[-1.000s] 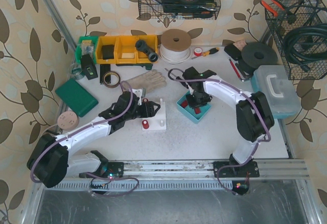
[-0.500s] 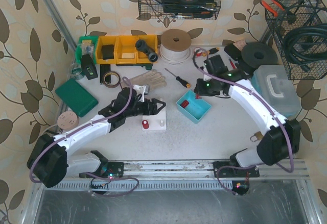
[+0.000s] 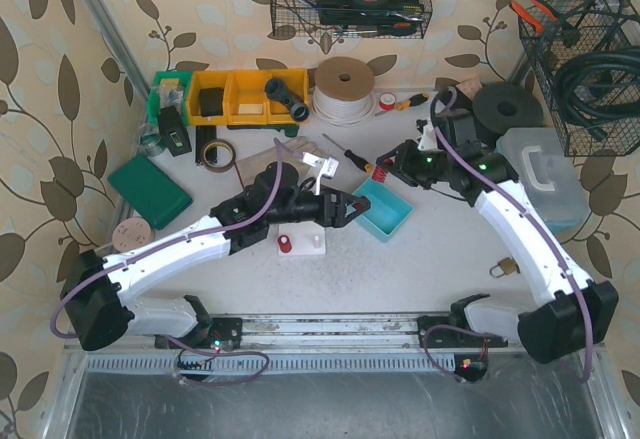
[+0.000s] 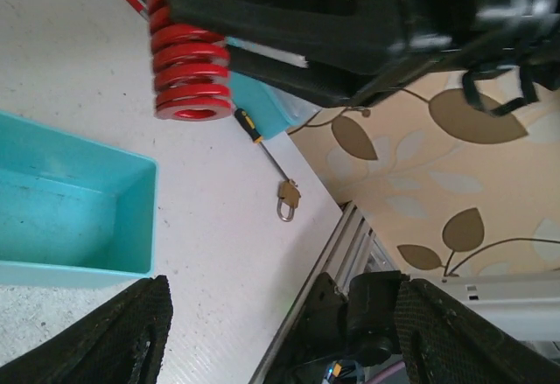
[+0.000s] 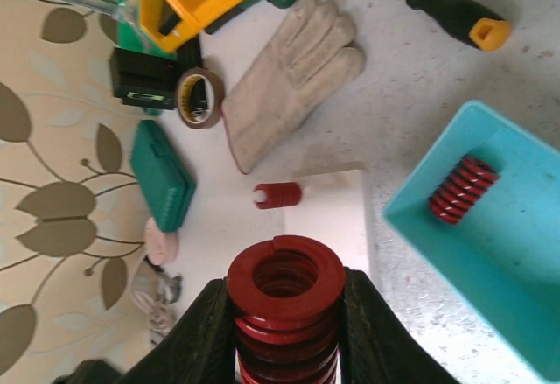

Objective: Install the large spring

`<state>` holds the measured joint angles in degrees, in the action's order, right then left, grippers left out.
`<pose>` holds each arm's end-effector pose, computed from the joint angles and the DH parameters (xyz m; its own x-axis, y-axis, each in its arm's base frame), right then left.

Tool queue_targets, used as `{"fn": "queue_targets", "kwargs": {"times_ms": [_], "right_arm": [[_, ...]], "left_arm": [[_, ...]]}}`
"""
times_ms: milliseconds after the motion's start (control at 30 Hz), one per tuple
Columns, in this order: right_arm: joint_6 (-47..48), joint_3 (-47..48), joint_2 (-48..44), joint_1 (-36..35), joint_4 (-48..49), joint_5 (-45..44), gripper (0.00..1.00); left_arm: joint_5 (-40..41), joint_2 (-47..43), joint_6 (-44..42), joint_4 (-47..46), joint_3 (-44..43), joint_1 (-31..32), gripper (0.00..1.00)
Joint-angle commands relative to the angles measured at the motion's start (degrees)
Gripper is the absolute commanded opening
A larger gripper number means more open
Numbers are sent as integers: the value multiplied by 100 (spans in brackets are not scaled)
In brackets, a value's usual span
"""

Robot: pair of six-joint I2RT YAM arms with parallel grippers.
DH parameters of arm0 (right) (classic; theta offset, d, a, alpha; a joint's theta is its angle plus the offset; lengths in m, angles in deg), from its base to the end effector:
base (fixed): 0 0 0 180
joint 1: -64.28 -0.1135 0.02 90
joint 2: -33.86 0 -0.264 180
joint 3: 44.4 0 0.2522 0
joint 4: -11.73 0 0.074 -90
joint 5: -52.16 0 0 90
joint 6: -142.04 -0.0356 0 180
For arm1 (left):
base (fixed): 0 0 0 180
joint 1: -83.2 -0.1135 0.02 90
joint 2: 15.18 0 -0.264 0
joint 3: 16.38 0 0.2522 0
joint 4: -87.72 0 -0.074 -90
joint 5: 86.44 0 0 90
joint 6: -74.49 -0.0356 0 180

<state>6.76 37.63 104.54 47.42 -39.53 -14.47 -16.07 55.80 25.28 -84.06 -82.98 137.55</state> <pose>0.2464 0.0894 0.3438 -0.8281 0.4306 -0.3589 0.0441 0.6883 0.7241 0.1595 -0.2429 0.3204 -0.7211 -0.0504 -0.6910 0.6411 0.3297 -0.6930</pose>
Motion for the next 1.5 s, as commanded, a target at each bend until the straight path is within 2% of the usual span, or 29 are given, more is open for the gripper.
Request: {"fn": "queue_targets", "kwargs": {"times_ms": [0,300,400,533,800,1467], "right_arm": [[-639,-145,-399,106,364,597,0],[-791,-429,-814,130,463,932,0],[-844,-605,-1001,131,559,962,0],[-966,-718,-1146,148,670,1059,0],[-1062,-636,-1121,143,832,1198,0],[-1104,-713,-1241,147,911,1187,0]], "left_arm": [[130,196,-117,178,-394,132,73],[276,522,-147,335,-989,199,74],[262,708,-150,358,-1156,277,80],[365,869,-153,424,-1223,304,81],[711,879,-338,747,-1425,304,80],[593,1271,-652,972,-1913,282,77]]}}
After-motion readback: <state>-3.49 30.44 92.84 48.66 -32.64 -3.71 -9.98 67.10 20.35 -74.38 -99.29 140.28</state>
